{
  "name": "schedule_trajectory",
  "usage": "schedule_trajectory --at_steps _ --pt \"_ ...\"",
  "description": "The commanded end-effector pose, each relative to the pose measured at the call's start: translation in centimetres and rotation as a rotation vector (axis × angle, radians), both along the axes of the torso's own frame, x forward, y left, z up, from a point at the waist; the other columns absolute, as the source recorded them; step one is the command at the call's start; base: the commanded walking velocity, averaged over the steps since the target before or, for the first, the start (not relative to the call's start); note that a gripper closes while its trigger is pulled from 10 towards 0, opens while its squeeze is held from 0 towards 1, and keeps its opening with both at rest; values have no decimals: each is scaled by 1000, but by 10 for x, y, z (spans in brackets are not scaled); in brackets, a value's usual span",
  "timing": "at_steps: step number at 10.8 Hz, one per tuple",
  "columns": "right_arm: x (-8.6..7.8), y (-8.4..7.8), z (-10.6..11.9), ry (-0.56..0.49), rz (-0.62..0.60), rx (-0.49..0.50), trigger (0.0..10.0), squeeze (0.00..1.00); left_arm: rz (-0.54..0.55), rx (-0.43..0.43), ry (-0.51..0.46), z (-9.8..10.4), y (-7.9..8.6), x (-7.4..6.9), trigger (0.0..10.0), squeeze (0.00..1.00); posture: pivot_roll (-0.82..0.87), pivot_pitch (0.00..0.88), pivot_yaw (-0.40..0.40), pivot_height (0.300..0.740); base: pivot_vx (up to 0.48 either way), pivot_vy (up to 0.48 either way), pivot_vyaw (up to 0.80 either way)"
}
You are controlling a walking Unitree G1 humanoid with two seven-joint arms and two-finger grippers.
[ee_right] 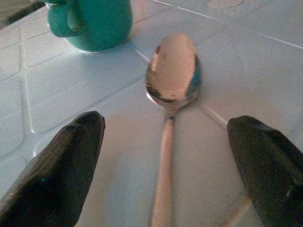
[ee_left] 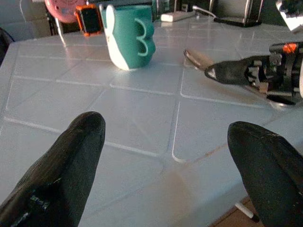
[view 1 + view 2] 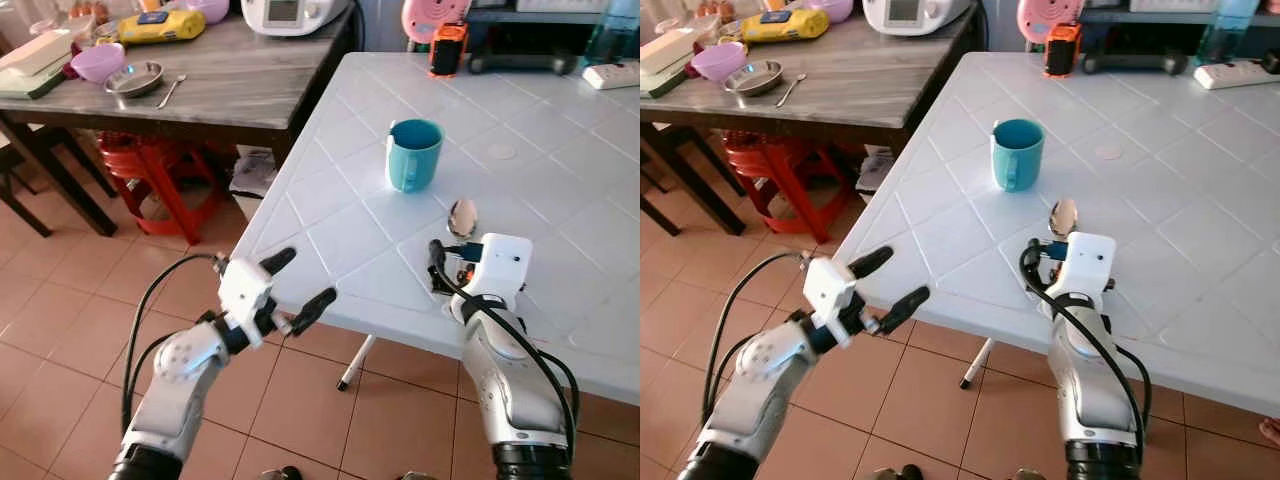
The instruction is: Setting the table
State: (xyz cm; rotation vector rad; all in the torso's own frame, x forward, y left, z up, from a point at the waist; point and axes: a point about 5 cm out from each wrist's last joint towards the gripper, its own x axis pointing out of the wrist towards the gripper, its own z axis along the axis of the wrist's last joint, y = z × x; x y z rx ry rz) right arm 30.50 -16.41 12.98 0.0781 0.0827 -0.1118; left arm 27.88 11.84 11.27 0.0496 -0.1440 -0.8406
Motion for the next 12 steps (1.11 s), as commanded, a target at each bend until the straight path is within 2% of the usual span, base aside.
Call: schedule_trajectory --at_steps 1,2,3,4,7,8,9,10,11,12 --pt "6 7 0 19 35 3 10000 0 1 20 0 -3 7 -2 10000 0 -108 141 114 740 0 0 0" --pt "11 9 2 31 43 -13 9765 0 -1 21 2 -3 7 -3 10000 0 -107 140 114 740 0 0 0" --pt "14 11 -3 75 42 -9 3059 0 -4 20 3 -4 6 -4 10000 0 -104 137 111 740 0 0 0" --pt "13 17 -8 123 59 -10 0 0 -12 23 -3 -4 5 -6 10000 0 -98 135 105 740 0 0 0" --pt "-5 22 -24 216 75 -26 0 0 -9 25 -7 -3 8 -6 10000 0 -98 136 104 740 0 0 0" --pt "-10 21 -25 227 74 -35 3294 0 -9 27 -6 -4 8 -6 10000 0 -100 135 106 740 0 0 0" --pt "-13 20 -26 237 66 -33 7176 0 -11 27 -5 -4 8 -6 10000 0 -103 134 110 740 0 0 0" --pt "-16 17 -28 250 49 -40 7647 0 -13 26 -5 -3 8 -5 10000 0 -103 135 112 740 0 0 0" --pt "-18 12 -31 261 20 -45 5059 0 -15 22 -9 -2 6 -5 10000 0 -103 135 114 740 0 0 0" --pt "-19 6 -32 261 1 -67 5373 0 -18 12 -18 0 4 -5 10000 0 -104 137 115 740 0 0 0"
